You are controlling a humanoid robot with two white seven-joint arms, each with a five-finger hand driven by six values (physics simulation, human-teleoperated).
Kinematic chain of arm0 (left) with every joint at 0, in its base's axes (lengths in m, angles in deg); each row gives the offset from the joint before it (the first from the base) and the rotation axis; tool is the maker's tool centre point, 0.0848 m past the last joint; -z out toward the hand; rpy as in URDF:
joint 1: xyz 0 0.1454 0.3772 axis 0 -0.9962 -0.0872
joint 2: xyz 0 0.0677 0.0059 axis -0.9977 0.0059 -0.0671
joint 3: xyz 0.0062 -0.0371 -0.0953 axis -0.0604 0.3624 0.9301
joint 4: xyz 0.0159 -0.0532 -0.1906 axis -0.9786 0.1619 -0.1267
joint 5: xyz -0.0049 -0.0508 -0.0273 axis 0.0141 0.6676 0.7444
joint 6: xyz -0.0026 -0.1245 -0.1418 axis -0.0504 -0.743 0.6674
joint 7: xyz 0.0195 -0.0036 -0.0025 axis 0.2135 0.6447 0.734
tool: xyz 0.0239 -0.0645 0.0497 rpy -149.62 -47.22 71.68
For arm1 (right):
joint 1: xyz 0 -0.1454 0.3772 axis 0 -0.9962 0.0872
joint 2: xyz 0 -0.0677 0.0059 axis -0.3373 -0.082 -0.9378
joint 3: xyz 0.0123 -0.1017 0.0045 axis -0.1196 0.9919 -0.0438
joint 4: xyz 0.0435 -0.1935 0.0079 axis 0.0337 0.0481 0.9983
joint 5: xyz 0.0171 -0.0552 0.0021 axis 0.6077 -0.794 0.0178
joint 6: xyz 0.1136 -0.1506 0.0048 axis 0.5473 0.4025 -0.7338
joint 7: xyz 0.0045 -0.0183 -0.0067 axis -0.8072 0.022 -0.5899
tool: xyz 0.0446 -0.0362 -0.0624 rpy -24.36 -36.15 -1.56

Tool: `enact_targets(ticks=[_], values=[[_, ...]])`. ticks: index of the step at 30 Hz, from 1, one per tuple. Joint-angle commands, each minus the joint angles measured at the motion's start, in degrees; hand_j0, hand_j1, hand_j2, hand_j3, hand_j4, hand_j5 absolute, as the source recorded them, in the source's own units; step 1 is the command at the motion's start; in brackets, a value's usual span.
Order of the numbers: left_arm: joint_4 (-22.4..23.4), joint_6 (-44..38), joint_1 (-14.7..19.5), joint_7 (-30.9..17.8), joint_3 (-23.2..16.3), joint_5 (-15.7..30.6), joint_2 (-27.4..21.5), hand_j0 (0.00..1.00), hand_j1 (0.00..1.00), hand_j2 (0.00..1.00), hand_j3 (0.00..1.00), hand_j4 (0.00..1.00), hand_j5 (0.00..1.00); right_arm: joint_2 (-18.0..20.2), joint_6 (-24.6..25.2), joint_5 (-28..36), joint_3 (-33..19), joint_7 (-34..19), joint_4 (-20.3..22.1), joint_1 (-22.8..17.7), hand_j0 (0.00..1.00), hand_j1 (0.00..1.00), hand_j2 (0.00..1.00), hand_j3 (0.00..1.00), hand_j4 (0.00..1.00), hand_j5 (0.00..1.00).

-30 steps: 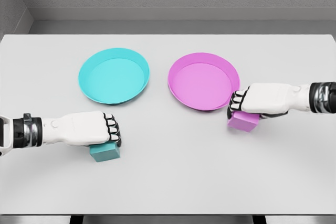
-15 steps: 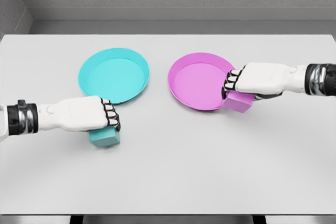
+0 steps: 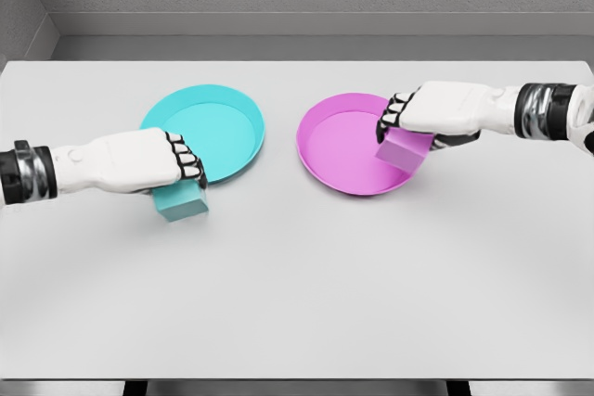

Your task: Place the blocks in the corresponding plates according to their colors

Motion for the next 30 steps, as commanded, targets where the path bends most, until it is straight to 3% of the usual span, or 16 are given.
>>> enact_targets(ticks=[1,5,17,22,30], values=[[1.5,-0.1,0.0,0.0,0.0,0.9,1.0,0.50,0.50,0.50,0.50,0.50,0.50,-1.1,0.8,0.2,1.9,0.0,-1.7,0.1,0.44,0.44,0.44,0.44,0.44,0.44],[4.5,-0.1,2.2,0.0,-0.1,0.9,2.9,0.51,0.51,0.51,0.51,0.51,0.51,-2.5,0.9,0.2,3.1,0.0,-4.3,1.2,0.44,0.44,0.44,0.44,0.44,0.44],[10.7,-0.1,4.7,0.0,-0.2,0.9,5.9,0.51,0.51,0.51,0.51,0.51,0.51,-7.9,2.8,0.2,7.6,0.0,-9.7,6.1,0.45,0.45,0.45,0.45,0.45,0.45],[12.1,-0.1,5.4,0.0,-0.6,0.8,6.9,0.51,0.51,0.51,0.51,0.51,0.51,-10.1,2.9,0.2,9.0,0.0,-10.0,7.9,0.45,0.45,0.45,0.45,0.45,0.45],[15.8,-0.1,7.1,0.0,-0.8,0.2,9.2,0.51,0.51,0.51,0.51,0.51,0.51,-10.6,2.9,0.2,9.4,0.0,-11.4,8.4,0.47,0.47,0.47,0.47,0.47,0.47]])
